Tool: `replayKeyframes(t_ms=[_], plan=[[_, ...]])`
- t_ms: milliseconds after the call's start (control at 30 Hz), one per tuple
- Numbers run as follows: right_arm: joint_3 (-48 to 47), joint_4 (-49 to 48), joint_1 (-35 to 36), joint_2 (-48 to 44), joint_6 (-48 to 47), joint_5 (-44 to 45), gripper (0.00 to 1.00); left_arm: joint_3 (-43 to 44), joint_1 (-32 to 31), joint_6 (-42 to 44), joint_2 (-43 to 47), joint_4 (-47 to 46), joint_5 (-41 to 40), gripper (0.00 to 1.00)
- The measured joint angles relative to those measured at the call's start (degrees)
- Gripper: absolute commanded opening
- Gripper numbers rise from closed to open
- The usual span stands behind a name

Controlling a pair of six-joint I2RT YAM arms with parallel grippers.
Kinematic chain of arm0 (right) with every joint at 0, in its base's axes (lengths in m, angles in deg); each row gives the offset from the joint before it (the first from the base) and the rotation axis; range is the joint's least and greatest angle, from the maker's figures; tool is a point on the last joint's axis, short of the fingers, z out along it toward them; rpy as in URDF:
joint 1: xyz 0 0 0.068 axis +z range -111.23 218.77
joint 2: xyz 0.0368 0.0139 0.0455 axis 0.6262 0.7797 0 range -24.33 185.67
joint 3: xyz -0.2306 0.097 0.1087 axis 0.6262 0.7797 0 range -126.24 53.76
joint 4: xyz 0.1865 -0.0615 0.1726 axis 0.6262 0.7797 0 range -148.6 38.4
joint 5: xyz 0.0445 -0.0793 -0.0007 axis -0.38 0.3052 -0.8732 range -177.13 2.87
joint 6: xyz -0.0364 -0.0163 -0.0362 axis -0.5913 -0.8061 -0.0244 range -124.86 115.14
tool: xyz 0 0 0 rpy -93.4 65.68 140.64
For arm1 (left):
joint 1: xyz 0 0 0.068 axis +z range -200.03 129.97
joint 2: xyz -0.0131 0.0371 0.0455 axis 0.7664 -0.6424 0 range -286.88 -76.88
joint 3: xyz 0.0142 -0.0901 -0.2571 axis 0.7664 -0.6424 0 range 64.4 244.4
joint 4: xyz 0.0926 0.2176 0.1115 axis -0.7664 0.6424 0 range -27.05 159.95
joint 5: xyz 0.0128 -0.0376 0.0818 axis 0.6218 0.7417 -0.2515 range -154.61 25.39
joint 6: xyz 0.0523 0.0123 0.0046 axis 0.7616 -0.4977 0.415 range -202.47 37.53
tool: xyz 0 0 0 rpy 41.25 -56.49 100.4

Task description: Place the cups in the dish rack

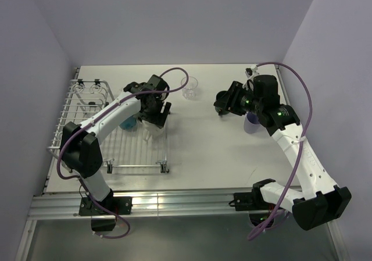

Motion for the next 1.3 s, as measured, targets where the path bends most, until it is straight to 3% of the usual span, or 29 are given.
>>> replayKeyframes(t_ms=[33,1300], plan=[[0.0,0.0,0.0,0.04,-0.07,0.04,0.5,0.0,0.0,0.0,0.0,0.0,-0.02,0.99],[1.99,-0.24,0.0,0.68,-0.44,1.03,0.5,-0.02,1.46,-1.79,0.02,-2.14,-4.33,0.99]])
